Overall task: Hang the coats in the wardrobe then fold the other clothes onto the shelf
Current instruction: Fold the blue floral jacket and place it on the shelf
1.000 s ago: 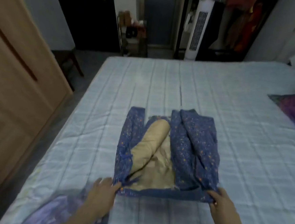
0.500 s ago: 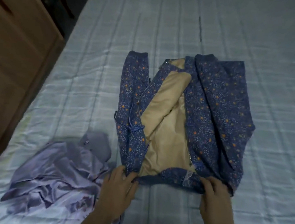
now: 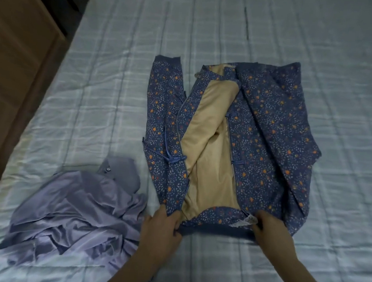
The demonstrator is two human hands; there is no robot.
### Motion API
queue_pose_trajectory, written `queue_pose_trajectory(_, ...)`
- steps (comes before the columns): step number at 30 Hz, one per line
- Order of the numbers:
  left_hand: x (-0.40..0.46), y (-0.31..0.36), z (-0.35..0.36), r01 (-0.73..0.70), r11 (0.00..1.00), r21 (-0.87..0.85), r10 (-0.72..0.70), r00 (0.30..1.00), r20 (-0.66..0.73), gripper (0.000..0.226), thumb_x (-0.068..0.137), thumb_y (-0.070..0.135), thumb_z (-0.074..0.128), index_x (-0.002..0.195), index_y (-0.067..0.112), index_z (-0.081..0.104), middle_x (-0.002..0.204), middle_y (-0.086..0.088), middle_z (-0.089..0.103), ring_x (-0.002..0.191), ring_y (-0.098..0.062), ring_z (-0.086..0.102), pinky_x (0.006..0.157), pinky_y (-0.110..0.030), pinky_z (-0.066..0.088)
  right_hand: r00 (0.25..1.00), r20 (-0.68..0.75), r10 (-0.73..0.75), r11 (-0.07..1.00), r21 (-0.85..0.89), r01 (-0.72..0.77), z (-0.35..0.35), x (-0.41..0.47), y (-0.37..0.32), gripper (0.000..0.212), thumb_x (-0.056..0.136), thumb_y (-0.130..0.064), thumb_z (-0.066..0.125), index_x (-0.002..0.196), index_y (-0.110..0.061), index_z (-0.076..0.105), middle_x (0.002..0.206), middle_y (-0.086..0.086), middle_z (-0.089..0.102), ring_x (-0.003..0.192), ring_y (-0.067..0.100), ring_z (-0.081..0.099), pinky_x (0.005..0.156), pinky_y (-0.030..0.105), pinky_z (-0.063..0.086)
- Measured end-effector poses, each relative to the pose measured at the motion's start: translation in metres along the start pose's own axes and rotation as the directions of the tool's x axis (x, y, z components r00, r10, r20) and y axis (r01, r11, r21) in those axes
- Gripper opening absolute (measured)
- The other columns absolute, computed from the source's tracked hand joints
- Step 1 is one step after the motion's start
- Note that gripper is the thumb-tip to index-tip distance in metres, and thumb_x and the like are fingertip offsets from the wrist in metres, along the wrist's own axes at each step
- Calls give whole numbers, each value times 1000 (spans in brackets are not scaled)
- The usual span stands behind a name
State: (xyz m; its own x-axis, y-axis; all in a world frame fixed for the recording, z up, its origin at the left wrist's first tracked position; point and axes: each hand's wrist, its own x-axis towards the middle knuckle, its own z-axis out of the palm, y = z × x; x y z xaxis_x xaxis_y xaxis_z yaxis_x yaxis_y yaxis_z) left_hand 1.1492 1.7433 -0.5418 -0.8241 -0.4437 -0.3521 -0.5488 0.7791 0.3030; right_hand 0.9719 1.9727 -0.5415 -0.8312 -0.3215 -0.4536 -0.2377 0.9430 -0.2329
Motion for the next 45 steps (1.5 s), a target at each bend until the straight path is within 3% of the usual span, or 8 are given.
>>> queue_pose_trajectory(6, -17, -5, 13, 11, 1000, -26, -10, 999, 40, 47, 67, 23, 54, 110, 33, 38, 110, 4, 45, 103, -23, 51, 82, -34, 39, 995, 95, 27, 999, -38, -24, 7, -23, -8, 27, 84, -29, 62, 68, -24, 39, 71, -4, 55, 72, 22, 58, 62, 35, 47)
queue_pose_trajectory(11, -25, -18, 29, 65, 971, -230, -74, 997, -27, 86, 45, 18, 69, 123, 26, 36, 108, -3, 54, 93, -31, 63, 72, -39, 56, 996, 0, -90, 995, -36, 90, 8, -41, -31, 12, 86, -30, 57, 84, -27, 45, 91, -2, 57, 82, 28, 63, 61, 39, 50)
queue_pose_trajectory(17, -27, -27, 22, -15, 986, -167, -8, 991, -135, 91, 39, 25, 70, 126, 27, 46, 116, -3, 43, 92, -29, 48, 67, -42, 54, 957, 290, -6, 931, -348, 111, -10, -47, -77, 18, 91, -28, 48, 108, -24, 54, 112, -2, 58, 103, 21, 63, 80, 33, 48)
queue_pose_trajectory(26, -22, -9, 45, -508, 859, 70, 512, 843, -164, 22, 81, 26, 52, 96, 35, 66, 108, 10, 51, 90, -13, 48, 83, -32, 35, 986, 0, -167, 962, 221, 163, 3, 24, -198, 81, 82, -63, 59, 143, -22, 25, 132, 1, 45, 114, 27, 53, 83, 43, 51)
queue_pose_trajectory(31, -2, -19, 18, -613, 789, 43, 614, 787, -61, 16, 82, 42, 53, 95, 35, 58, 95, 13, 53, 86, -10, 48, 83, -29, 33, 978, 22, -208, 954, 225, 198, 11, 70, -180, 29, 93, -32, 58, 119, -19, 56, 107, 5, 66, 89, 24, 62, 72, 36, 52)
queue_pose_trajectory(35, 44, -26, -29, -526, 836, -155, 504, 849, -159, 17, 96, 31, 47, 81, 25, 51, 79, 6, 50, 75, -17, 45, 68, -36, 40, 991, -131, 5, 866, 496, 61, -15, 79, -142, 14, 99, -23, 52, 93, -18, 63, 77, 4, 64, 64, 18, 56, 57, 35, 44)
queue_pose_trajectory(40, 155, -48, -82, -402, 915, -28, 384, 891, -240, 22, 91, 25, 37, 97, 18, 57, 104, -3, 54, 91, -27, 52, 74, -47, 48, 920, 104, 378, 763, 527, -374, -36, 90, -73, 19, 97, -13, 46, 113, -6, 53, 77, 18, 60, 59, 30, 50, 53, 40, 43)
queue_pose_trajectory(45, 268, -73, -117, -49, 998, -35, 32, 925, -379, 33, 90, 11, 55, 123, 16, 57, 143, -19, 38, 120, -44, 42, 93, -55, 45, 944, -326, 45, 988, 156, 6, -67, 114, -102, 57, 74, 5, 60, 127, -5, 43, 123, 20, 42, 98, 38, 43, 70, 45, 42)
